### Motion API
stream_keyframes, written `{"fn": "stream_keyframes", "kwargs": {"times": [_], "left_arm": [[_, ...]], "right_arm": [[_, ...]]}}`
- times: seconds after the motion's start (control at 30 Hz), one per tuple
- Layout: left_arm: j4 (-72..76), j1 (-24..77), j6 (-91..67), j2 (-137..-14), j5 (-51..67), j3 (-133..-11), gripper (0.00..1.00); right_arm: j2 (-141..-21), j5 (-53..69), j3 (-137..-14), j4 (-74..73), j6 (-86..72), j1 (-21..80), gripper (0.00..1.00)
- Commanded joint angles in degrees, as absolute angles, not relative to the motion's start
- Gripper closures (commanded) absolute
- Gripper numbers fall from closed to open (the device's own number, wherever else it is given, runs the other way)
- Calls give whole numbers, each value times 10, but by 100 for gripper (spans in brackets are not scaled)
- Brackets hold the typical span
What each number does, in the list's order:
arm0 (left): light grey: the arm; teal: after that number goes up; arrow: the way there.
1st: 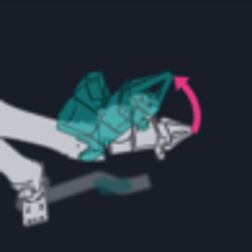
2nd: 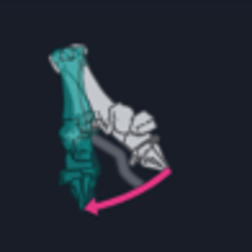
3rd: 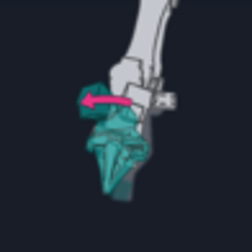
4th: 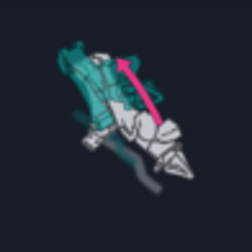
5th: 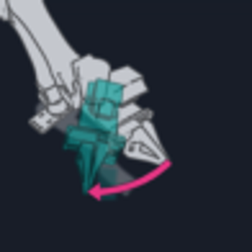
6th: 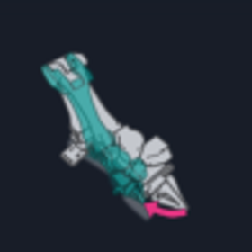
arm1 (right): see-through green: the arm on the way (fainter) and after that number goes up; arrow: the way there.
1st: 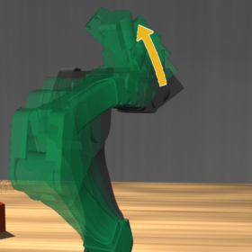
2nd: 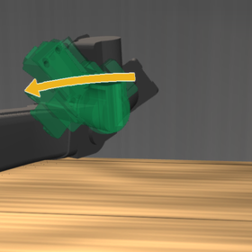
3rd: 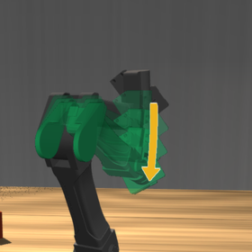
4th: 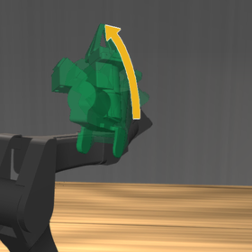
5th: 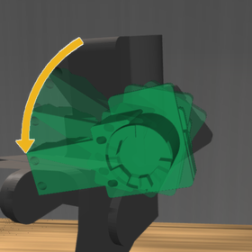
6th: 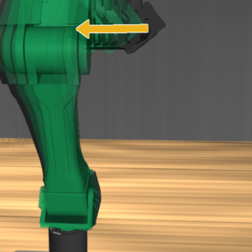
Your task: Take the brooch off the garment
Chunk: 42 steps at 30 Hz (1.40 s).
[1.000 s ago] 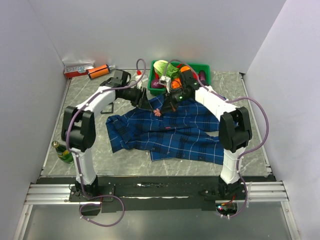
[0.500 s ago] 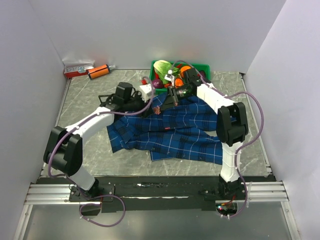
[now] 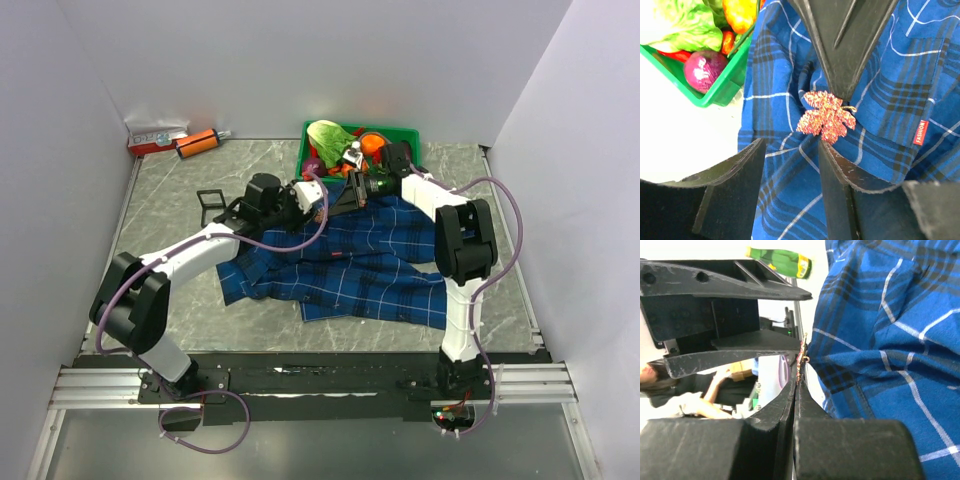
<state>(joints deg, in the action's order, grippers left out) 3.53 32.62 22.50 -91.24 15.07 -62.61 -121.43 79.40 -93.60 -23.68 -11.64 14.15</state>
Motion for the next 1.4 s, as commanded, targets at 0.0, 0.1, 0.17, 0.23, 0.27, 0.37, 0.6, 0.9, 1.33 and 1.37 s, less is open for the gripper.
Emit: {"fn": "stream_keyframes", "kwargs": {"times": [0.0, 0.1, 0.17, 0.23, 0.27, 0.37, 0.6, 0.9, 1.33, 1.37], "left_arm": [[67, 338, 264, -918, 150, -645, 48], [56, 344, 269, -929, 163, -654, 47], [48, 345, 271, -935, 171, -664, 47], [33, 346, 278, -934, 198, -668, 47], [26, 346, 286, -932, 207, -671, 47], [10, 350, 306, -915, 231, -664, 47], [54, 374, 355, -900, 172, -614, 46], [103, 384, 351, -934, 86, -627, 49], [61, 380, 293, -955, 89, -665, 95], [59, 379, 280, -954, 95, -664, 99]], "right_arm": [[-1222, 864, -911, -89, -256, 136, 100], [-1225, 875, -891, -20, -315, 133, 100], [-1227, 880, -876, 40, -365, 129, 100], [-1230, 881, -863, 77, -411, 127, 100], [-1230, 881, -860, 106, -424, 125, 100], [-1234, 879, -857, 113, -433, 124, 100], [-1238, 877, -860, 110, -436, 124, 100], [-1237, 873, -859, 93, -425, 124, 100], [-1238, 850, -882, 3, -352, 124, 100], [-1236, 850, -882, 4, -352, 125, 100]]}}
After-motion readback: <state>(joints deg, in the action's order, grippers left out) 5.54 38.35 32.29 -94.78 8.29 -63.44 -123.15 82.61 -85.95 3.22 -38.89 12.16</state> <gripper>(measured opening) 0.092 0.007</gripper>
